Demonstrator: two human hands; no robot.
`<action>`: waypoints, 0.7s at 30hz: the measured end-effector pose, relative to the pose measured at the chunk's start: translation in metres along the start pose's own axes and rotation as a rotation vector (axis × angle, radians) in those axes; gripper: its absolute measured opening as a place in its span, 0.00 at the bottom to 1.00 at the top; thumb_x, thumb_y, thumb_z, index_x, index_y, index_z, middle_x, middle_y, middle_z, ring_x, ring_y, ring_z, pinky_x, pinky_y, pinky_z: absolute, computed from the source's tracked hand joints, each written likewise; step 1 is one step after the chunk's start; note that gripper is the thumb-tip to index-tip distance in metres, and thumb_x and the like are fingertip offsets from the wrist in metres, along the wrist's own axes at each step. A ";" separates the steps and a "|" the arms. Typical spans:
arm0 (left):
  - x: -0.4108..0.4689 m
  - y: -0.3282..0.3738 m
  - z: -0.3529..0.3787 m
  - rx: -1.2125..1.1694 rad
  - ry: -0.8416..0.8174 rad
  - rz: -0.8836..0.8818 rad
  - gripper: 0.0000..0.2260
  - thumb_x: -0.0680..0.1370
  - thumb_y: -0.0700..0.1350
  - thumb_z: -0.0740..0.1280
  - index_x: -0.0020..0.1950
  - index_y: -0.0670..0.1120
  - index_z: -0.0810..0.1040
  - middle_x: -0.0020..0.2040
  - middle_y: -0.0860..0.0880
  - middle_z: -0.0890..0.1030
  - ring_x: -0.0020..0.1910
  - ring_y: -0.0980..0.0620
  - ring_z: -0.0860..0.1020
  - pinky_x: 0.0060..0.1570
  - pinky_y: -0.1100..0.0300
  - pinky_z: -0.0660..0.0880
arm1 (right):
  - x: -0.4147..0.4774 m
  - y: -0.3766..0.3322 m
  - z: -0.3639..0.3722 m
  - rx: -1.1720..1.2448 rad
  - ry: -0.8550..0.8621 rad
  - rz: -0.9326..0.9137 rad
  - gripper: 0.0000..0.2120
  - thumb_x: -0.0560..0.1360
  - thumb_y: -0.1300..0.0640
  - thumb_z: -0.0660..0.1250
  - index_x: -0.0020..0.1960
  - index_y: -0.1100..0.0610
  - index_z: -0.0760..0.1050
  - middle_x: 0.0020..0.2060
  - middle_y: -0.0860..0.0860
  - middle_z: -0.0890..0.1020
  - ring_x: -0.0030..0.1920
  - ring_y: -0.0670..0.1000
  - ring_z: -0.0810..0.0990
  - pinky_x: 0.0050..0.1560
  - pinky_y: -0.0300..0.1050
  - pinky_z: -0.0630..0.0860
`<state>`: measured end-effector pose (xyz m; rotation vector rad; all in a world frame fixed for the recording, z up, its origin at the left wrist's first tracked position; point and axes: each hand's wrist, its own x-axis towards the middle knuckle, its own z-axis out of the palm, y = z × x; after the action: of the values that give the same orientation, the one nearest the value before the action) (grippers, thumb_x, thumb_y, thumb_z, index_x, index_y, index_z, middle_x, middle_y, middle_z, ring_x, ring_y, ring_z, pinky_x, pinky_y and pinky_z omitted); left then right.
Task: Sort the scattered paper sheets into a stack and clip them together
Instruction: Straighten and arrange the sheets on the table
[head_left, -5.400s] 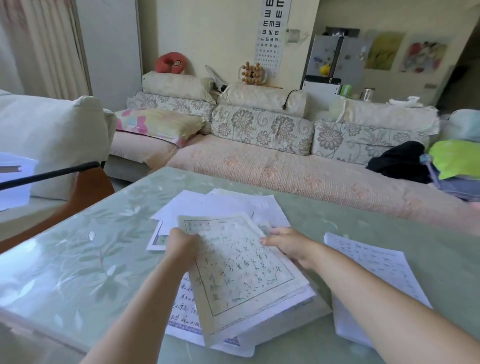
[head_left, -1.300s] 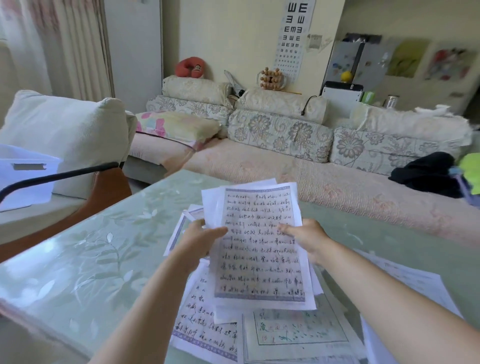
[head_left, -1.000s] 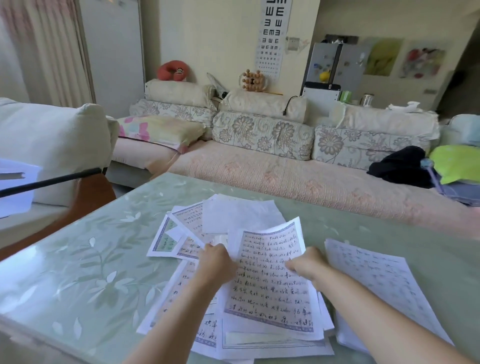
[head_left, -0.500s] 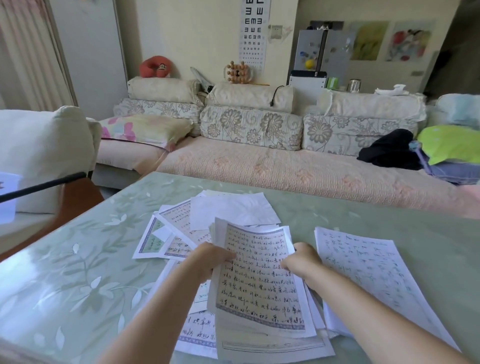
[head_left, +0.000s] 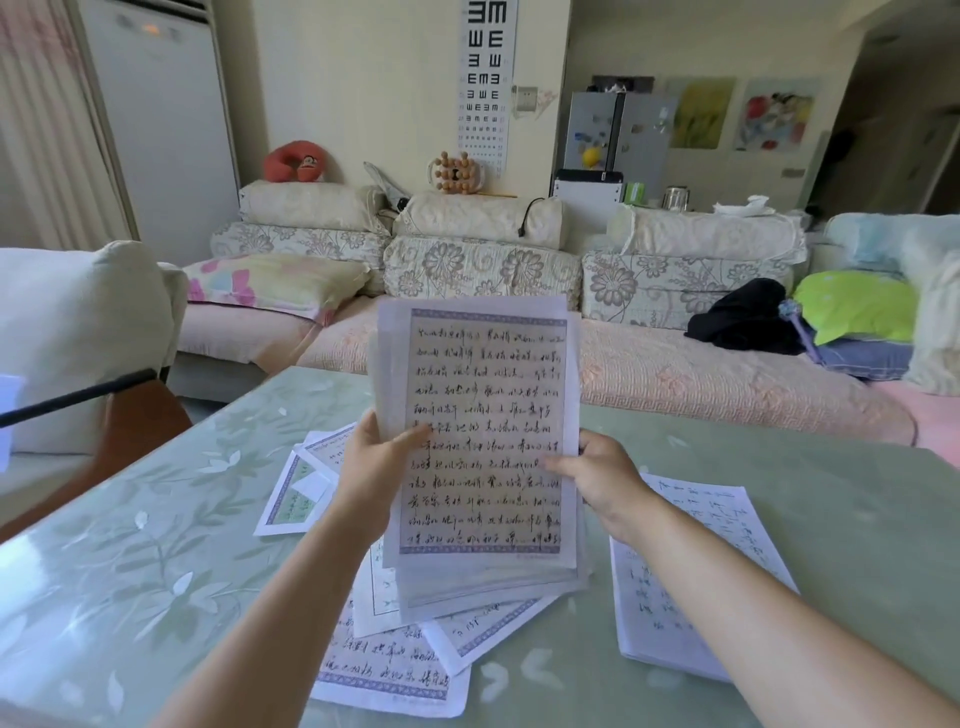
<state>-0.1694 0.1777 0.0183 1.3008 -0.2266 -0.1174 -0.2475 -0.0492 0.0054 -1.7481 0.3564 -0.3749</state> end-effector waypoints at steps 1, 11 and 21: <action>-0.004 0.006 0.003 -0.005 0.009 0.051 0.12 0.75 0.37 0.72 0.57 0.47 0.78 0.49 0.46 0.85 0.47 0.46 0.84 0.45 0.49 0.81 | -0.002 -0.008 -0.001 0.010 0.030 -0.059 0.07 0.74 0.64 0.73 0.49 0.54 0.82 0.46 0.48 0.87 0.50 0.48 0.85 0.56 0.46 0.79; -0.033 0.024 0.016 0.130 0.132 0.347 0.13 0.74 0.44 0.74 0.52 0.50 0.72 0.43 0.52 0.82 0.41 0.57 0.82 0.42 0.56 0.80 | -0.030 -0.028 0.008 -0.016 0.033 -0.186 0.19 0.73 0.48 0.74 0.61 0.48 0.74 0.54 0.45 0.84 0.56 0.47 0.82 0.59 0.50 0.77; -0.013 -0.017 0.003 0.500 -0.025 0.160 0.12 0.78 0.46 0.68 0.60 0.50 0.72 0.51 0.55 0.81 0.50 0.52 0.81 0.42 0.58 0.78 | -0.034 -0.007 0.015 -0.094 0.027 -0.087 0.20 0.77 0.59 0.68 0.68 0.51 0.70 0.59 0.44 0.80 0.61 0.47 0.78 0.63 0.46 0.71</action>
<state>-0.1821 0.1733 0.0011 1.7717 -0.3973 0.0649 -0.2709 -0.0198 0.0072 -1.8559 0.3227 -0.4509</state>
